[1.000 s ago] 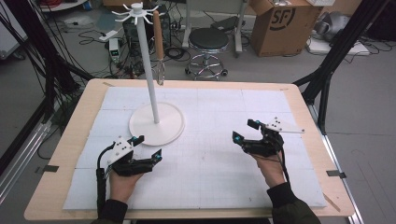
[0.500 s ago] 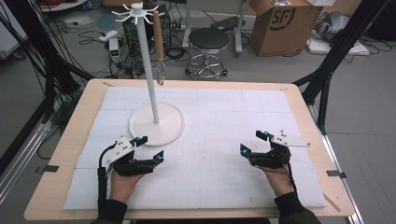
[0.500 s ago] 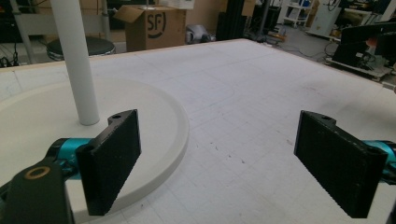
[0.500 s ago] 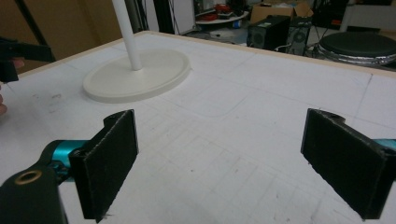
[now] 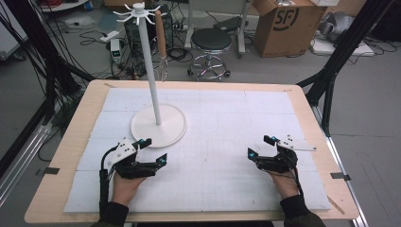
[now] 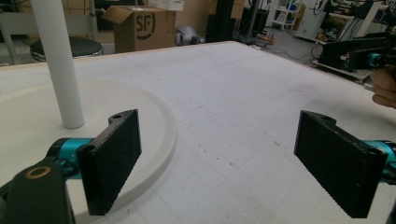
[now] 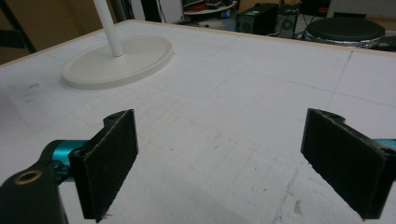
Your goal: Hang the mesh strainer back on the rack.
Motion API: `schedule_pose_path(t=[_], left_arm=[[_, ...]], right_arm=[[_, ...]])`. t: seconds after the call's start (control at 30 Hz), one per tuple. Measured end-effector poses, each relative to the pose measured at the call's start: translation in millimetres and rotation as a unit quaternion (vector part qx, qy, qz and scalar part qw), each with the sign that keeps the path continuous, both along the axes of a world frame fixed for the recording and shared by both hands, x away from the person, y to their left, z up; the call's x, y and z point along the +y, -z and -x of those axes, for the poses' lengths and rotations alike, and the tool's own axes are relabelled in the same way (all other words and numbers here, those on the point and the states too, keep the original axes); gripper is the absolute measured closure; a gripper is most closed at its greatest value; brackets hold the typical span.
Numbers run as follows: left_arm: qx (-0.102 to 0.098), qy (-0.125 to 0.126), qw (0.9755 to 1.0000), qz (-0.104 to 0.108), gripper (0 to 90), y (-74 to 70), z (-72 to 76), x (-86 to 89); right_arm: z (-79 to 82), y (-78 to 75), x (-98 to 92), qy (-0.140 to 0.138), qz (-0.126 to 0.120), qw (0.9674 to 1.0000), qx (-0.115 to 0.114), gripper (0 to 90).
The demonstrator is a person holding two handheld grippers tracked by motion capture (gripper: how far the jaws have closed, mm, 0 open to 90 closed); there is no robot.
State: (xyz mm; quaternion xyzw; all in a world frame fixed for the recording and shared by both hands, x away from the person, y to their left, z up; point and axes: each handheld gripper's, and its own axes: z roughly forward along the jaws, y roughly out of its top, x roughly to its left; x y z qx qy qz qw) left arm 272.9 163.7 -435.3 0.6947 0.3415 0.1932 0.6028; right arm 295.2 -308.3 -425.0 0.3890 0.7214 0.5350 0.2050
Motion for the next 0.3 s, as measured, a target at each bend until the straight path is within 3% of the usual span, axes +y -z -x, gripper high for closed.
schedule_pose_path(t=[0.3], left_arm=[[0.002, 0.0, 1.0, -0.009, 15.3, 1.0, -0.6, -0.9]], right_arm=[[1.2, 0.5, 1.4, -0.002, -0.007, 1.0, -0.003, 10.3]])
